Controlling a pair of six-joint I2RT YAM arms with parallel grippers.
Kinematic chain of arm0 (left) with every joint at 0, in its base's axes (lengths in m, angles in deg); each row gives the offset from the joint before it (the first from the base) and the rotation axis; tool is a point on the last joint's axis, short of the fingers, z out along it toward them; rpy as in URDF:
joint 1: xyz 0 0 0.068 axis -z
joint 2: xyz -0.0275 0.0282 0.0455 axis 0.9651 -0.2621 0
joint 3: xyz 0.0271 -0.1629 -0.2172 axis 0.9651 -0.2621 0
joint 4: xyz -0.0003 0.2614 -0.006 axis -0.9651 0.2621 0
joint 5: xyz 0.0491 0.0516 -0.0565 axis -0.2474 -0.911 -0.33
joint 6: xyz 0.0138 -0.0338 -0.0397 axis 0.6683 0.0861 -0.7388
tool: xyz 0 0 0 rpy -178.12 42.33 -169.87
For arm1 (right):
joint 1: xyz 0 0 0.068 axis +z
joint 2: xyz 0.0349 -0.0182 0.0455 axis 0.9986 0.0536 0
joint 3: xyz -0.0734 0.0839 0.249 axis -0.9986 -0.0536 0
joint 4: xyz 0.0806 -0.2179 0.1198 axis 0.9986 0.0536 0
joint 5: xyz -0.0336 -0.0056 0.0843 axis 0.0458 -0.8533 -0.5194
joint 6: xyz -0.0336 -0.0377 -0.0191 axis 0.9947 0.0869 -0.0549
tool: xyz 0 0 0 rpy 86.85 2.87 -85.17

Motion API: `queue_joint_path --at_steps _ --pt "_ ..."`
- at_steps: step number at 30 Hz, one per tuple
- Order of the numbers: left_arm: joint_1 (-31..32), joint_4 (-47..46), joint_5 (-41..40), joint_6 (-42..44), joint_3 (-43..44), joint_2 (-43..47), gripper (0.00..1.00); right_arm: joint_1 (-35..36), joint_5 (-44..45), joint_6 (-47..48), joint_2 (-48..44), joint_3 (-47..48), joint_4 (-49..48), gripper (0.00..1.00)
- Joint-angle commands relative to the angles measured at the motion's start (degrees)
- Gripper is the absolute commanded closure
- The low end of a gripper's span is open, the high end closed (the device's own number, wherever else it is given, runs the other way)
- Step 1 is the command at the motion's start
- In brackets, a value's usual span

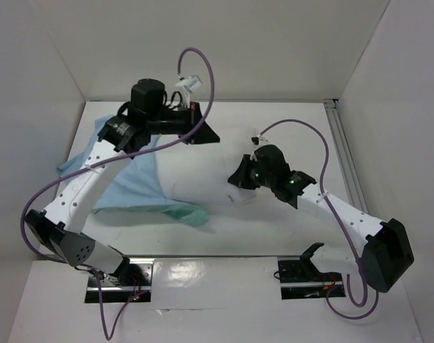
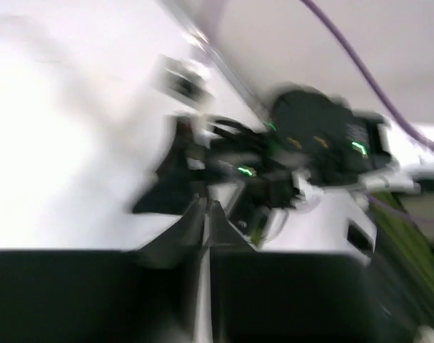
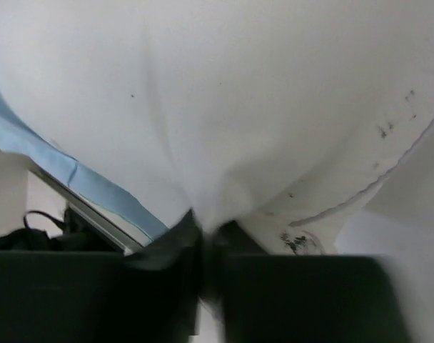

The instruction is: Put the pillow into the pillowcase

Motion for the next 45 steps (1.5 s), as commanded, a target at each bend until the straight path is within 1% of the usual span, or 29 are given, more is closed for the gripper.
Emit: queue_joint_path --at_steps 1,2,3,4,5,7,10,11,14,15,16,18,20,23,26,27,29,30,32,35,37,38,39,40,41,42,43,44,45 --pt "-5.46 10.73 -14.69 4.05 4.76 -2.81 0.71 0.97 3.10 4.85 -2.26 0.21 8.29 0.35" --pt "-7.04 12.22 -18.90 4.75 6.35 -4.31 0.49 0.97 6.34 5.64 -2.26 2.05 12.15 0.17" --pt "-7.06 15.63 -23.90 5.28 8.11 -5.80 0.33 0.97 7.94 6.26 -2.96 3.03 13.66 0.07" --pt "-7.06 17.14 -34.04 6.06 11.08 -7.38 0.22 0.97 9.78 7.31 -2.97 4.08 14.72 0.00" --pt "-7.06 18.64 -39.37 6.07 12.33 -10.53 0.10 0.97 13.28 7.32 -3.58 6.61 16.65 0.00" --pt "-7.06 20.84 -51.56 6.07 14.01 -13.10 0.08 0.97 16.99 7.94 -3.58 9.26 18.24 0.00" --pt "-7.76 24.61 -61.44 6.07 16.63 -18.37 0.06 -1.39 21.83 6.72 -3.58 12.87 18.86 0.00" --pt "-8.28 25.67 -62.87 6.07 17.52 -19.78 0.06 -2.01 22.45 6.10 -5.15 12.88 17.30 0.00" --pt "-8.82 28.83 -66.57 7.04 20.07 -24.79 0.06 -6.31 17.90 4.69 -9.19 8.24 7.48 0.00" --pt "-9.34 29.46 -67.53 7.04 20.08 -26.37 0.06 -8.15 13.27 4.68 -9.21 7.70 6.05 0.00" --pt "-9.34 30.07 -69.63 7.04 20.77 -26.91 0.08 -12.35 10.70 3.12 -8.16 7.69 6.03 0.00" --pt "-9.34 30.60 -70.97 6.52 20.78 -26.91 0.08 -16.33 3.17 2.57 -4.30 8.31 6.03 0.00" --pt "-9.95 30.60 -72.37 5.46 18.86 -26.91 0.08 -19.84 -0.47 2.05 -1.75 7.79 3.76 0.00" --pt "-10.57 30.60 -74.13 4.93 17.79 -26.91 0.09 -21.79 -4.87 2.05 0.71 7.17 2.16 0.00" --pt "-11.37 30.60 -74.14 4.05 16.48 -26.39 0.15 -23.11 -8.21 2.66 5.46 7.17 2.86 0.00" --pt "-11.89 30.60 -72.40 4.05 16.47 -26.38 0.19 -23.72 -8.92 2.66 6.69 7.69 2.87 0.00" --pt "-12.51 30.08 -70.54 4.05 16.47 -26.38 0.47 -23.73 -11.99 3.19 10.21 7.69 2.87 0.00" --pt "-12.51 30.08 -69.75 4.05 16.47 -26.38 0.67 -23.73 -13.39 3.19 11.26 7.69 1.91 0.00" --pt "-12.51 30.08 -68.87 4.58 17.61 -26.91 0.99 -23.21 -18.49 3.19 14.60 6.90 -1.69 0.00" --pt "-12.51 30.08 -67.29 5.11 19.11 -27.53 1.00 -16.72 -17.38 3.19 16.63 7.69 -5.74 0.00" --pt "-12.51 29.29 -61.42 5.63 20.60 -26.74 1.00 -12.14 -15.44 3.71 18.38 9.79 -8.28 0.16" --pt "-12.51 28.33 -58.35 6.24 20.60 -26.04 1.00 -11.34 -14.73 3.72 18.39 10.76 -8.90 0.33" --pt "-12.51 27.10 -54.84 6.77 20.60 -25.34 1.00 -11.33 -14.72 3.72 19.09 11.90 -9.61 0.52" --pt "-10.94 25.70 -46.53 7.65 21.21 -23.68 1.00 -10.81 -14.72 3.72 19.09 15.22 -10.22 0.90" --pt "-10.06 24.29 -42.10 7.65 21.74 -22.96 1.00 -10.81 -14.20 3.72 19.70 17.34 -10.23 1.00" --pt "-9.09 22.01 -37.62 7.65 22.70 -22.43 1.00 -10.81 -14.20 3.72 19.71 20.06 -9.71 1.00" --pt "-6.73 21.21 -30.26 6.78 25.67 -22.43 1.00 -10.81 -14.20 4.85 19.71 26.09 -8.31 1.00" --pt "-5.32 21.20 -27.58 6.17 28.31 -22.43 1.00 -10.29 -12.11 4.86 18.14 28.33 -5.86 1.00" --pt "-3.82 21.90 -22.59 5.29 34.95 -23.65 1.00 -9.06 -10.61 5.64 16.56 29.74 -5.31 1.00"
